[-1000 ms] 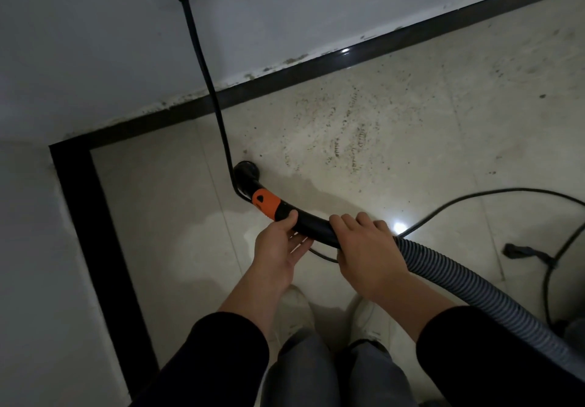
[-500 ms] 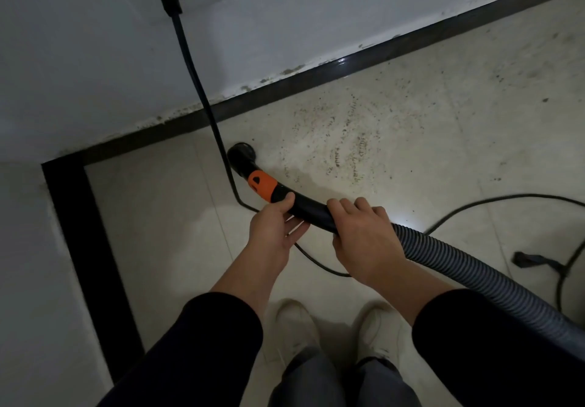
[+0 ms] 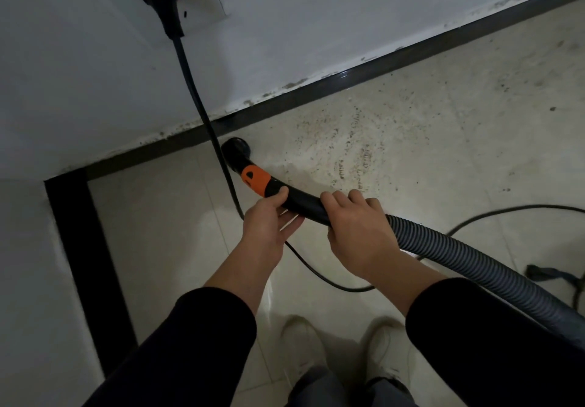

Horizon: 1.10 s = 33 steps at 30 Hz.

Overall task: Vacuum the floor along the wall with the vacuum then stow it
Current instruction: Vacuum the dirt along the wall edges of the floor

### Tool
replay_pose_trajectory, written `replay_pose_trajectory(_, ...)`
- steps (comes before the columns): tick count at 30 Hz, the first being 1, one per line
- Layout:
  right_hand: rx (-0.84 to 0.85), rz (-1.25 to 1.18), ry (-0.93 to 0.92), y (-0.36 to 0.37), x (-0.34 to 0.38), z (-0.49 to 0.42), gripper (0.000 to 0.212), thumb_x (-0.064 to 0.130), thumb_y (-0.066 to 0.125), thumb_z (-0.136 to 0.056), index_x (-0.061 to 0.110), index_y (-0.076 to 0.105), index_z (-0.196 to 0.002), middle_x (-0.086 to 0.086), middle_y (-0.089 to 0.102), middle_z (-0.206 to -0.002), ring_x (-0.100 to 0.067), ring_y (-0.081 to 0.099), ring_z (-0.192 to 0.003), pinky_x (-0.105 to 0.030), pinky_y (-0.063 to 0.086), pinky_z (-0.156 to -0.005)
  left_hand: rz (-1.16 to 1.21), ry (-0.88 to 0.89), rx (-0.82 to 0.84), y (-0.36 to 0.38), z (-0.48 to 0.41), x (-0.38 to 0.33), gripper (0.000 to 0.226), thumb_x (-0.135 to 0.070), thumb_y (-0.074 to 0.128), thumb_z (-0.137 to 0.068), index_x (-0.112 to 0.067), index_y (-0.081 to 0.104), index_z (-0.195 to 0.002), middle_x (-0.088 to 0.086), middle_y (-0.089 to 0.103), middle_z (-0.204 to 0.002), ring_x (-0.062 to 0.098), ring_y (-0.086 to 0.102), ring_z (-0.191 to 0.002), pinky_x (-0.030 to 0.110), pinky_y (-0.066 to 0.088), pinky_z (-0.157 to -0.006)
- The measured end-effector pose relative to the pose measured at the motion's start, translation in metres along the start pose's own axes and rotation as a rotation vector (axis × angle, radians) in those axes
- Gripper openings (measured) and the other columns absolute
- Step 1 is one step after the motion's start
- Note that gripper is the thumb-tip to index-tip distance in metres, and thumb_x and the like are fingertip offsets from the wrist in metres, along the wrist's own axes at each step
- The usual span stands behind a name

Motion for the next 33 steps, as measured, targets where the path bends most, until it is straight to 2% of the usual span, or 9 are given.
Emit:
replay_pose_trajectory(5, 0.0, 0.004, -0.024, -0.001, 0.011, -0.012, 0.039, 0.009, 0.068, -0.074, 0.014, 0.057, -0.111, -0.003, 0.061, -0.093, -0.028, 0.055, -0.086, -0.04, 0.042, -0.075, 0.019, 0.029, -0.01, -0.006, -0.005, -0.011, 0.029, -0.014, 0.057, -0.096, -0.004, 0.057, -0.123, 0.017, 0.067, -0.116, 0.027, 0.065, -0.106, 0.033, 0.056, -0.079)
replay_pose_trajectory(11, -0.069, 0.036, -0.064, -0.005, 0.016, -0.02, 0.048, 0.009, 0.081, -0.055, 0.012, 0.063, -0.1, -0.003, 0.062, -0.08, -0.027, 0.057, -0.073, -0.038, 0.046, -0.064, 0.061, 0.042, -0.022, -0.008, -0.005, -0.014, 0.019, -0.014, 0.054, -0.098, -0.008, 0.058, -0.115, 0.015, 0.067, -0.115, 0.027, 0.064, -0.107, 0.034, 0.055, -0.08)
replay_pose_trajectory(15, -0.095, 0.063, -0.07, -0.009, 0.015, -0.021, 0.049, 0.009, 0.083, -0.051, 0.011, 0.064, -0.096, -0.003, 0.062, -0.077, -0.026, 0.058, -0.071, -0.037, 0.046, -0.062, 0.078, 0.038, -0.022, -0.002, -0.006, -0.014, 0.02, -0.014, 0.053, -0.098, -0.008, 0.058, -0.116, 0.015, 0.067, -0.116, 0.026, 0.064, -0.107, 0.033, 0.055, -0.078)
replay_pose_trajectory(23, -0.04, 0.084, -0.039, -0.015, -0.003, -0.02, 0.05, 0.006, 0.083, -0.048, 0.009, 0.064, -0.094, -0.005, 0.062, -0.077, -0.028, 0.058, -0.071, -0.038, 0.047, -0.062, 0.083, 0.027, 0.007, 0.018, -0.005, -0.008, 0.025, -0.014, 0.052, -0.098, -0.007, 0.056, -0.122, 0.015, 0.067, -0.116, 0.026, 0.065, -0.106, 0.033, 0.055, -0.077)
replay_pose_trajectory(25, -0.01, 0.098, -0.036, -0.019, -0.007, -0.02, 0.049, 0.007, 0.081, -0.053, 0.009, 0.064, -0.099, -0.006, 0.064, -0.082, -0.029, 0.059, -0.076, -0.039, 0.047, -0.065, 0.08, 0.027, 0.014, 0.023, -0.005, -0.008, 0.025, -0.014, 0.052, -0.098, -0.007, 0.056, -0.122, 0.015, 0.067, -0.116, 0.027, 0.064, -0.106, 0.033, 0.055, -0.077)
replay_pose_trajectory(29, 0.076, 0.101, -0.06, -0.022, -0.014, -0.016, 0.047, 0.01, 0.057, -0.085, 0.013, 0.043, -0.13, -0.005, 0.055, -0.118, -0.028, 0.049, -0.109, -0.039, 0.037, -0.089, 0.08, 0.027, 0.024, 0.033, -0.003, -0.006, 0.023, -0.014, 0.052, -0.098, -0.007, 0.056, -0.12, 0.014, 0.067, -0.112, 0.025, 0.065, -0.1, 0.033, 0.054, -0.075)
replay_pose_trajectory(33, 0.091, 0.105, -0.038, -0.028, -0.024, -0.014, 0.046, 0.012, 0.05, -0.09, 0.015, 0.035, -0.134, -0.003, 0.05, -0.125, -0.026, 0.044, -0.114, -0.037, 0.033, -0.092, 0.065, 0.028, 0.041, 0.045, -0.002, -0.003, 0.021, -0.015, 0.052, -0.098, -0.007, 0.056, -0.117, 0.014, 0.067, -0.111, 0.024, 0.066, -0.098, 0.032, 0.054, -0.073)
Point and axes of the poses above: each hand's wrist, its own z-axis away from the middle knuckle, its own y-axis out of the palm, x = y × z, the point moved 8 cm from there along -z, towards the middle knuckle
